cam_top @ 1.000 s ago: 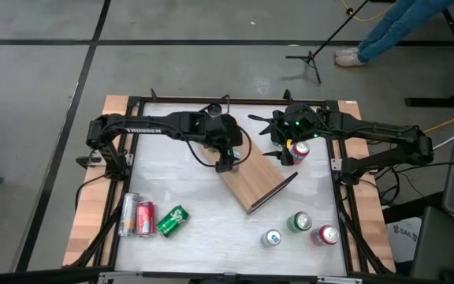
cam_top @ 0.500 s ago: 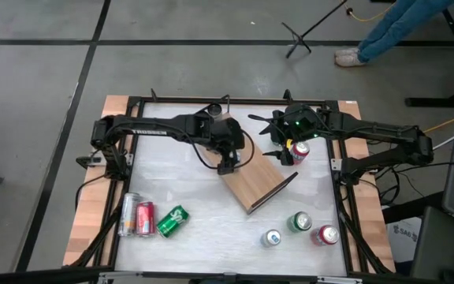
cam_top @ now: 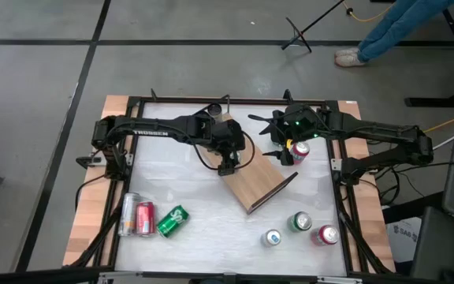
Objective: Place canned beverage on shelf
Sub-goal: Put the top blue soda can on the shelf
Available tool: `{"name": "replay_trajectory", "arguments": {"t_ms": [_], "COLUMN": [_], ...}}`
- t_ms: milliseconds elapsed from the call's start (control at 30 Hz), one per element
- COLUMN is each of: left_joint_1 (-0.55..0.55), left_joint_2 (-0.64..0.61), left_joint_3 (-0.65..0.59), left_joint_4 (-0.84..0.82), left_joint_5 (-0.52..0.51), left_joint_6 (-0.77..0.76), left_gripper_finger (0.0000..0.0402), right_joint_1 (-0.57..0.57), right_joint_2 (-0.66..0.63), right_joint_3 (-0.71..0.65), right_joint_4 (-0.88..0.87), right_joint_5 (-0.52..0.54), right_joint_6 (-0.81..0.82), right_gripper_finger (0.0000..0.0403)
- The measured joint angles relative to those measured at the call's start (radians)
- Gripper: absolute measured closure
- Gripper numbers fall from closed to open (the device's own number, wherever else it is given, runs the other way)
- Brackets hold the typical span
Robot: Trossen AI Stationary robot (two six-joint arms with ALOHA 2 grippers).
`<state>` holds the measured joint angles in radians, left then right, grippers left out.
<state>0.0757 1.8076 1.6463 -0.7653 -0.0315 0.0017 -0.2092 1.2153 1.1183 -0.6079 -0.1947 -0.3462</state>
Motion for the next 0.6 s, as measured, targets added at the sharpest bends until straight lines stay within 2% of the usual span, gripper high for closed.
{"name": "replay_trajectory", "arguments": {"t_ms": [600], "left_joint_1": [-0.01], "left_joint_2": [0.008], "left_joint_3": [-0.086], "left_joint_4": [0.023], "left_joint_5": [-0.011], "left_joint_6": [-0.018], "left_gripper_finger": [0.0111], "right_joint_1": [0.0], "right_joint_2": [0.0], "right_joint_3": [0.0], "right_joint_4": [0.0], "right_joint_5": [0.0], "right_joint_6": [0.0], "right_gripper_finger": [0.0061]}}
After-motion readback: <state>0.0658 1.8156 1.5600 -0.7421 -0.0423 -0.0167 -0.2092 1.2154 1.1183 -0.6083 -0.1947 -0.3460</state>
